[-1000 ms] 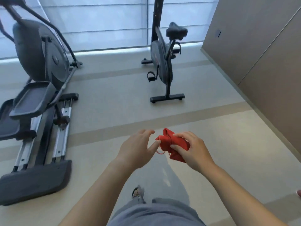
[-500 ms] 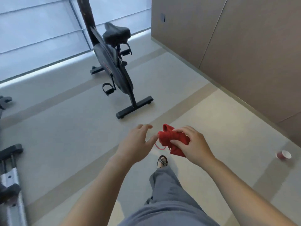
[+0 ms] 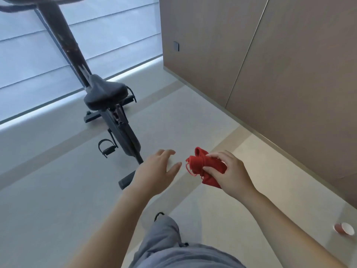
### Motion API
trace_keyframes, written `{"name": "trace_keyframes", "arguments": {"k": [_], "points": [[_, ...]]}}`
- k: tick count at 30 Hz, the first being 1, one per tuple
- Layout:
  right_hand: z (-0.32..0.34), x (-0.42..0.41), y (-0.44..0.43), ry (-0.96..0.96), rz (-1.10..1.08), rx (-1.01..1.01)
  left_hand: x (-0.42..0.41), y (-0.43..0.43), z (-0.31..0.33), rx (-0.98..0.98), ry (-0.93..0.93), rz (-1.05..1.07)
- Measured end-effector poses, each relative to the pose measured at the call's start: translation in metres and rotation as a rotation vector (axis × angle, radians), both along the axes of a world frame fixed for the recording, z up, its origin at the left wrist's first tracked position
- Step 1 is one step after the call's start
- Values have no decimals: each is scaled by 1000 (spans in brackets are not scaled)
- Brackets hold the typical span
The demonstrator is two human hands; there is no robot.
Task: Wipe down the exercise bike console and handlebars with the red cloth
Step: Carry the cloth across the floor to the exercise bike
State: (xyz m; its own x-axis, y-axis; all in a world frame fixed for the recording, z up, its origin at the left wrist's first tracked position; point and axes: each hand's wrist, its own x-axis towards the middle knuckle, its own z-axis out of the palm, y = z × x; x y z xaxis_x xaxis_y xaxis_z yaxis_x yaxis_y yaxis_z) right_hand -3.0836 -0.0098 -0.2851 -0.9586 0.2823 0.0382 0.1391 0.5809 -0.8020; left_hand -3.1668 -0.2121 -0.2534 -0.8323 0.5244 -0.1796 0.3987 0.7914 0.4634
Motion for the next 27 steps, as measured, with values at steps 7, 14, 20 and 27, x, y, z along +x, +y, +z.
{"name": "trace_keyframes", "arguments": {"k": [7,14,20,27], "points": [[-16,-165,52,0,5,50,-158,57,-24,18,-10,-38],[15,-353,97,30,56,105,-350,106,5,49,8,-47],[35,-492,111,99,85,84,-474,114,32,63,69,-11],[50,-657,99,178,271,35,-603,92,56,75,194,157]]}}
